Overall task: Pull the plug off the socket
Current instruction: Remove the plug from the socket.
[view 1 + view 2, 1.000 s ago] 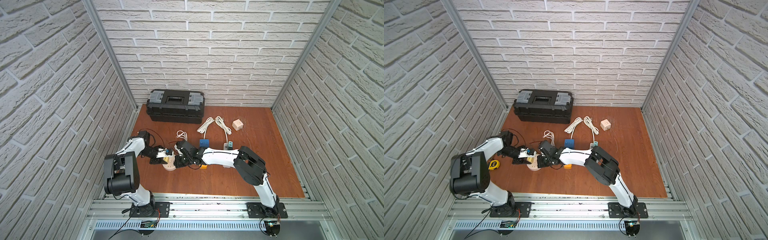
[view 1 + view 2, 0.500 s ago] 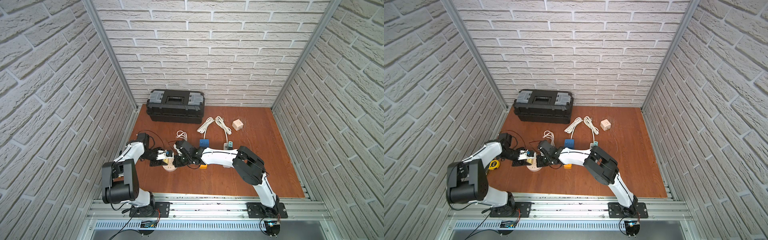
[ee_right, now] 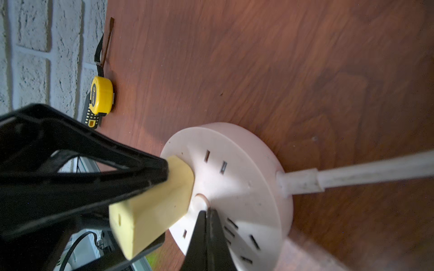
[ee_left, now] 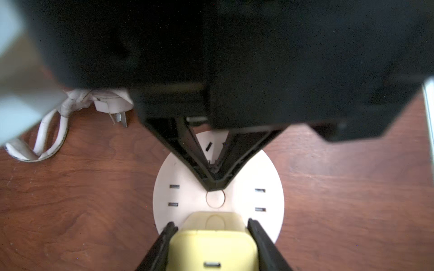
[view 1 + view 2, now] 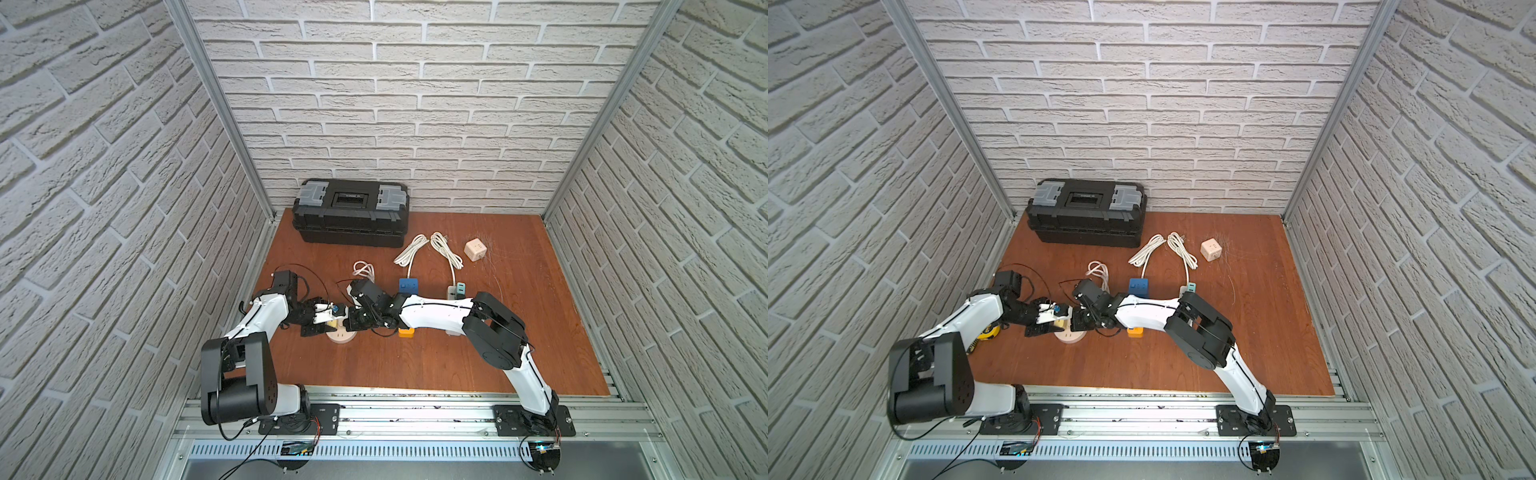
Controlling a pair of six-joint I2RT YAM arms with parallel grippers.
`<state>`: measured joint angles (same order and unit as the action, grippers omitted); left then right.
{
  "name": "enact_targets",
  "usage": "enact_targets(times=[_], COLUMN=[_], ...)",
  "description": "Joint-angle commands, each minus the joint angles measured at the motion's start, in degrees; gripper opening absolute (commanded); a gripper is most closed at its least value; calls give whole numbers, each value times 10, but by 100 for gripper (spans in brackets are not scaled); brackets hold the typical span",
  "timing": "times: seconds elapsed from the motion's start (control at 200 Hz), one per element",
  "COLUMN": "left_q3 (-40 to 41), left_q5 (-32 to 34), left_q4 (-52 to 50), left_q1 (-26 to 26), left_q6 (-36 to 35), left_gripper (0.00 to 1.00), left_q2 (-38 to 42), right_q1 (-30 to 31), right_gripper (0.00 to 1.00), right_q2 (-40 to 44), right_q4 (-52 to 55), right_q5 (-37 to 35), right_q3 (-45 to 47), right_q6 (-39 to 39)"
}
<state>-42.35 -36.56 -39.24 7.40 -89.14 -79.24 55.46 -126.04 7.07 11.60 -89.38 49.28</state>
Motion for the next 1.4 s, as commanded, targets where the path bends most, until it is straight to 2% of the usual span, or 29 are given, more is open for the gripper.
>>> enact_targets(times=[0.0, 0.135, 0.49, 0.675, 0.76, 0.905, 1.21, 1.305, 1.395], left_q3=[29, 34, -145, -197, -186, -108, 29, 47, 33], left_q5=[-10, -8, -39, -41, -36, -19, 15, 15, 18], left_q4=[48, 66, -178, -238, -212, -92, 114, 137, 113], left_q1=[-4, -1, 28, 29, 28, 24, 9, 8, 9], left_q6=[-6, 4, 20, 35, 48, 78, 94, 89, 88], left_gripper=[0, 0, 0, 0, 0, 0, 0, 0, 0], left_q2=[2, 2, -158, -215, -205, -134, -6, 15, 6], right_q1=[-6, -5, -5, -3, -3, -4, -4, -5, -5], right_gripper=[3, 3, 3, 3, 3, 3, 3, 3, 3], right_q2=[-43, -47, -26, -29, -30, -35, -46, -50, -50], right_q4=[88, 97, 95, 97, 95, 102, 103, 105, 106], right_q5=[-54, -63, -63, -66, -69, -72, -76, -76, -77], right_q3=[15, 15, 32, 40, 46, 40, 40, 40, 39], right_q6=[14, 21, 2, 6, 10, 13, 24, 26, 27])
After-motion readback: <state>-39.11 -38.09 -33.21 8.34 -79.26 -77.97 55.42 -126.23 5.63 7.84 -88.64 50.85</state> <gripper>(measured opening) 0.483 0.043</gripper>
